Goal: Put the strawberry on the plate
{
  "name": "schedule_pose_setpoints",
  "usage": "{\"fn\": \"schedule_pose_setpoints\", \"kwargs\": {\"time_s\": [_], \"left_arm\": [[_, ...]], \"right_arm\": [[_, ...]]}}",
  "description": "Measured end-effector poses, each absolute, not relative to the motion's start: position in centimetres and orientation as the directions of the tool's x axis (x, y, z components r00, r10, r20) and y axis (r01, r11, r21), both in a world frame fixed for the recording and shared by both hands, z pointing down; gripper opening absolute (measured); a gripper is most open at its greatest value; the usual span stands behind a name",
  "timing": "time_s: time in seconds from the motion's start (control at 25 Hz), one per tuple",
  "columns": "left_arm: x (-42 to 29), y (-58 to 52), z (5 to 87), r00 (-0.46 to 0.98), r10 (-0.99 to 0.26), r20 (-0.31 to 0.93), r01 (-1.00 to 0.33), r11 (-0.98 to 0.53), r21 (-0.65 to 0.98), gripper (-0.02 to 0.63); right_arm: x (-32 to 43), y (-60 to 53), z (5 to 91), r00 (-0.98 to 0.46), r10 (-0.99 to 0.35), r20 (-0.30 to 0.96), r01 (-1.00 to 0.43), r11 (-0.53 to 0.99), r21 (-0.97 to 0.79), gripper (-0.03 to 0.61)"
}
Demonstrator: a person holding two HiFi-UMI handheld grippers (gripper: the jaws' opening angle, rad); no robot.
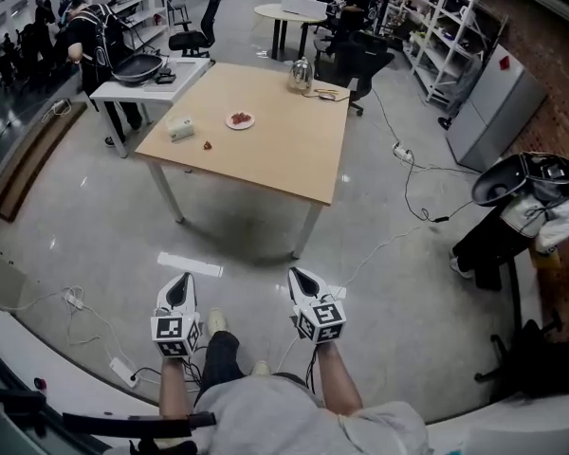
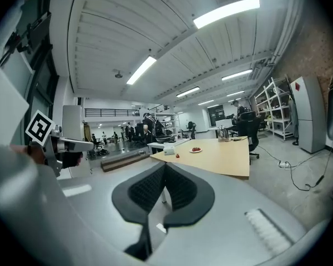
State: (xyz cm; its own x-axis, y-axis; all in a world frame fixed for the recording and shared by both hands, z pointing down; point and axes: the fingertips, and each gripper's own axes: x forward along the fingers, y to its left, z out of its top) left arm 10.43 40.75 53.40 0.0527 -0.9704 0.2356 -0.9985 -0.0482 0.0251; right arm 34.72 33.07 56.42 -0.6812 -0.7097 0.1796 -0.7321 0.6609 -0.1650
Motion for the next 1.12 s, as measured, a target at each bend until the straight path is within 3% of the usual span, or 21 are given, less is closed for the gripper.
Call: {"fn": "schedule_pose_setpoints", "kwargs": {"time_s": [0.44,1.12], "left_arm": [[4.7,33.2,54.2,0.046,-0.97,0.24,-0.998,-0.037,0.046,0.02],[-8.7,17.6,53.2,0.106,-0.97,0.221,-0.993,-0.093,0.068,0.02]], "right_arm": [[29.3,25.1,57.1,-0.678,-0.71,0.191,-0.735,0.661,-0.151,0.006],[14.6,10.8,54.4,-0.665,-0.723,0.185,-0.745,0.66,-0.1,0.006]]}}
